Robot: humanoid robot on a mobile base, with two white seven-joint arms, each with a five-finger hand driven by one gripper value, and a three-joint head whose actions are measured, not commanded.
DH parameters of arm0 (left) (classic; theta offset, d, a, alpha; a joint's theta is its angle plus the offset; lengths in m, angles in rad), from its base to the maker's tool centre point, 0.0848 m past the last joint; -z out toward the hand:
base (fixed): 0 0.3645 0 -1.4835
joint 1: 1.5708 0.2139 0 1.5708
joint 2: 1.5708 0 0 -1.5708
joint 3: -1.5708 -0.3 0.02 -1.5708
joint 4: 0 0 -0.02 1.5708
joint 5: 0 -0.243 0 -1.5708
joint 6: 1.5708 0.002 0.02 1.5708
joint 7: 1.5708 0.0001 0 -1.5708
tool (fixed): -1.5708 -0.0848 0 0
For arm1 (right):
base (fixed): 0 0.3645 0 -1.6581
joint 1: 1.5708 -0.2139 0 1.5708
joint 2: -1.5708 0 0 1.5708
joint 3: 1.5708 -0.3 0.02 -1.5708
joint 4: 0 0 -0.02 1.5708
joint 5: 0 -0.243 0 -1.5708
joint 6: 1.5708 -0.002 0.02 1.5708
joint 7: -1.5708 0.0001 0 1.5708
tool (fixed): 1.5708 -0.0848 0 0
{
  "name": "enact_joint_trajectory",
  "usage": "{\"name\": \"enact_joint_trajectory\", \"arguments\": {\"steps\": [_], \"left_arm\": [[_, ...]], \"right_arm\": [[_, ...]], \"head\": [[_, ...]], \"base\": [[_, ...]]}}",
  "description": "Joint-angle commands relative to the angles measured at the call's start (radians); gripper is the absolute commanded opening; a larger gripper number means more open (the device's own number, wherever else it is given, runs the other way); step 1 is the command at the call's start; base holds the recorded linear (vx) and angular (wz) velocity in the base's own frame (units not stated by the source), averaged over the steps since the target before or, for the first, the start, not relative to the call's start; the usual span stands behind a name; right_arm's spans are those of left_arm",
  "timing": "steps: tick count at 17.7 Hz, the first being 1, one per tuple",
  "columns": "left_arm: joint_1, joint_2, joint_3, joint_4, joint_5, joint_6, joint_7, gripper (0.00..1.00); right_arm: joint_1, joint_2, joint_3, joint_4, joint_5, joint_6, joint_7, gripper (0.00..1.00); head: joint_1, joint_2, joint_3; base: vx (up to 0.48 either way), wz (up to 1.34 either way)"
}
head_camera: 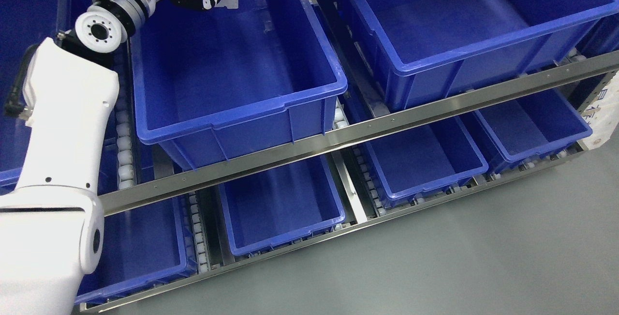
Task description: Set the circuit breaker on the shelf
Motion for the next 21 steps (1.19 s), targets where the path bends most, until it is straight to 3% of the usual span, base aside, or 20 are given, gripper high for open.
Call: {"name": "enact_joint_trajectory", "arguments": {"steps": [1,5,12,14,16,21], "left_arm": [[-0.006,-0.077,-0.041,0.277,-0.007,0.034,0.02,0.15],[-0.009,-0.084,-0.033,0.275,-0.007,0.062,0.106,0.23],[0.017,-0.097,-0.027,0.275,-0.006,0.065,0.158,0.26],[0.017,-0.104,-0.032,0.275,-0.007,0.068,0.161,0.4],[0.019,-0.103,-0.03,0.275,-0.006,0.086,0.162,0.46],[0.007,-0.087,-0.026,0.271,-0.006,0.086,0.161,0.72]], "right_arm": [[0.001,-0.017,0.0,0.0,0.0,-0.001,0.001,1.0],[0.0,-0.017,-0.001,0.0,0.0,-0.001,0.001,1.0],[0.0,-0.017,0.0,0.0,0.0,-0.001,0.001,1.0],[0.0,-0.017,0.0,0.0,0.0,-0.001,0.001,1.0],[0.0,-0.017,0.0,0.0,0.0,-0.001,0.001,1.0],[0.0,-0.017,-0.001,0.0,0.0,-0.001,0.001,1.0]], "head": [[0.0,0.0,0.0],[0.0,0.0,0.0],[0.0,0.0,0.0],[0.0,-0.001,0.0],[-0.0011,-0.001,0.0],[-0.0105,-0.001,0.001]], "base": [[-0.004,0.06],[-0.006,0.02],[0.0,0.0],[0.0,0.0],[0.0,0.0],[0.0,0.0]]}}
